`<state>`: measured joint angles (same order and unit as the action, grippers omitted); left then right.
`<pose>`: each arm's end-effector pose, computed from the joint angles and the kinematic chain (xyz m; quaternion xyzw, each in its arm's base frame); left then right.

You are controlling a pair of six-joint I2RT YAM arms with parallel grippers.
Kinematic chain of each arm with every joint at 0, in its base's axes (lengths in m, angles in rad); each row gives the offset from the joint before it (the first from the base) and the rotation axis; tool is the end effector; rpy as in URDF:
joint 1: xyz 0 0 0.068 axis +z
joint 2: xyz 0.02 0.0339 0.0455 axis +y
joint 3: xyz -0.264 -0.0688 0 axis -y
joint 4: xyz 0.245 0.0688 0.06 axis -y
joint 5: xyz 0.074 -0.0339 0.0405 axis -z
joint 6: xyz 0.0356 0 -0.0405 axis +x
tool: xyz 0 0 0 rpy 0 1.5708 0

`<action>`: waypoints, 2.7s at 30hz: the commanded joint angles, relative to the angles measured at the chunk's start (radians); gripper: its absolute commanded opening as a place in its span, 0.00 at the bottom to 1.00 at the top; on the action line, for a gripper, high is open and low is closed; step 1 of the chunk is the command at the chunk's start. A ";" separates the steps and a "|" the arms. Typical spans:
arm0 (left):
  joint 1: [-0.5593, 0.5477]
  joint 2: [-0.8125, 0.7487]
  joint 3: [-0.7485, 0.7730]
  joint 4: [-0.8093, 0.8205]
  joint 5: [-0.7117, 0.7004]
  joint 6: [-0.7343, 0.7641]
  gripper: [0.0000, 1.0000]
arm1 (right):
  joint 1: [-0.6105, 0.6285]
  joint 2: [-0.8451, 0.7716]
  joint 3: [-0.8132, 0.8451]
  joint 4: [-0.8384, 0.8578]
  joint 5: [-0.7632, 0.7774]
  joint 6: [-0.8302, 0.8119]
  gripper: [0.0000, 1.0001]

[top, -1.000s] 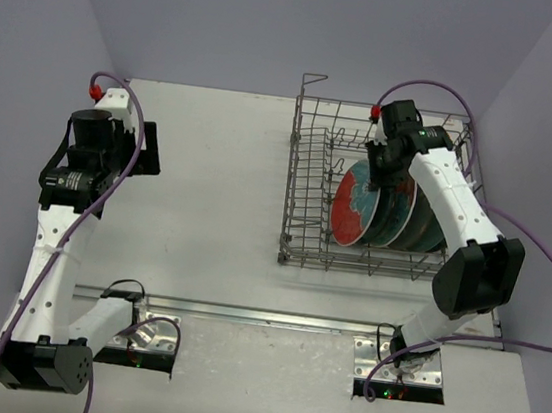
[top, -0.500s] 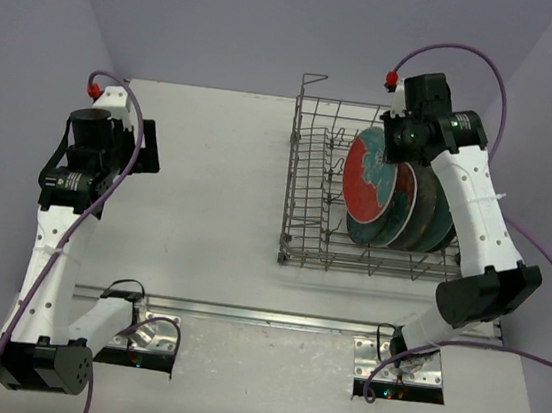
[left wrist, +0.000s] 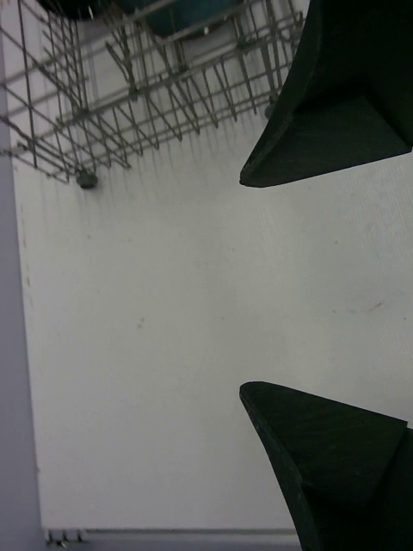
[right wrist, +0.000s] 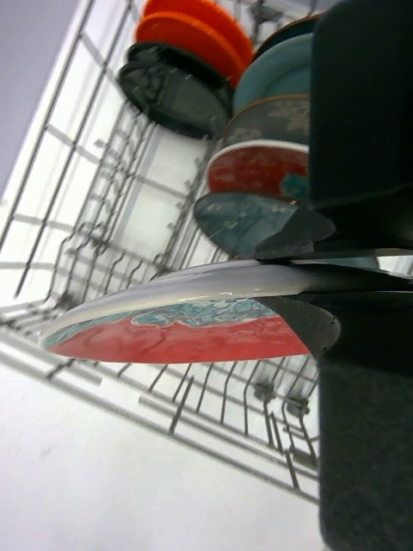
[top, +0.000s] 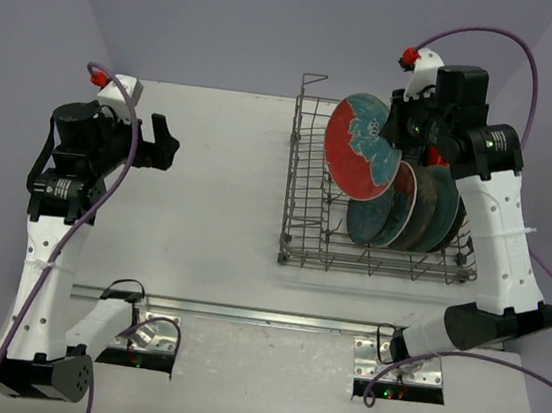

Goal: Unload the plates from the dish rack

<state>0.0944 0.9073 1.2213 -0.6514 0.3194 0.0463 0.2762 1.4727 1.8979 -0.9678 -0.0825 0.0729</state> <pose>0.1739 0.0052 0.4185 0.0726 0.8074 -0.0893 0.5787 0.2747 0.0809 0.4754 -0.1085 0.8634 0.1207 0.4776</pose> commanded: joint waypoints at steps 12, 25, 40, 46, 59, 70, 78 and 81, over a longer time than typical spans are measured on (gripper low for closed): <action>-0.074 0.122 0.087 0.461 0.705 -0.396 0.86 | 0.034 -0.020 0.085 0.357 -0.826 0.242 0.00; -0.236 0.189 0.062 0.457 0.749 -0.396 0.71 | 0.161 0.036 0.064 0.392 -0.835 0.281 0.00; -0.194 0.154 -0.007 0.427 0.805 -0.429 0.00 | 0.184 0.072 0.065 0.436 -0.783 0.388 0.46; -0.024 0.131 -0.105 0.555 0.891 -0.595 0.00 | 0.153 0.032 -0.014 0.360 -0.579 0.314 0.99; 0.297 0.707 0.205 0.459 0.738 -0.533 0.00 | -0.088 0.056 -0.026 0.247 -0.252 0.128 0.99; 0.172 1.090 0.549 0.308 0.483 -0.289 0.00 | -0.107 0.129 -0.034 0.189 -0.221 0.053 0.99; 0.131 1.321 0.744 0.236 0.518 -0.236 0.00 | -0.133 0.223 0.128 0.095 -0.239 0.042 0.99; 0.127 1.392 0.805 0.239 0.552 -0.247 0.00 | -0.146 0.270 0.190 0.002 -0.247 0.015 0.99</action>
<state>0.2004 2.2521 1.9136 -0.4668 0.7497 -0.2030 0.1454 1.7060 1.9947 -0.8731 -0.3218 0.1358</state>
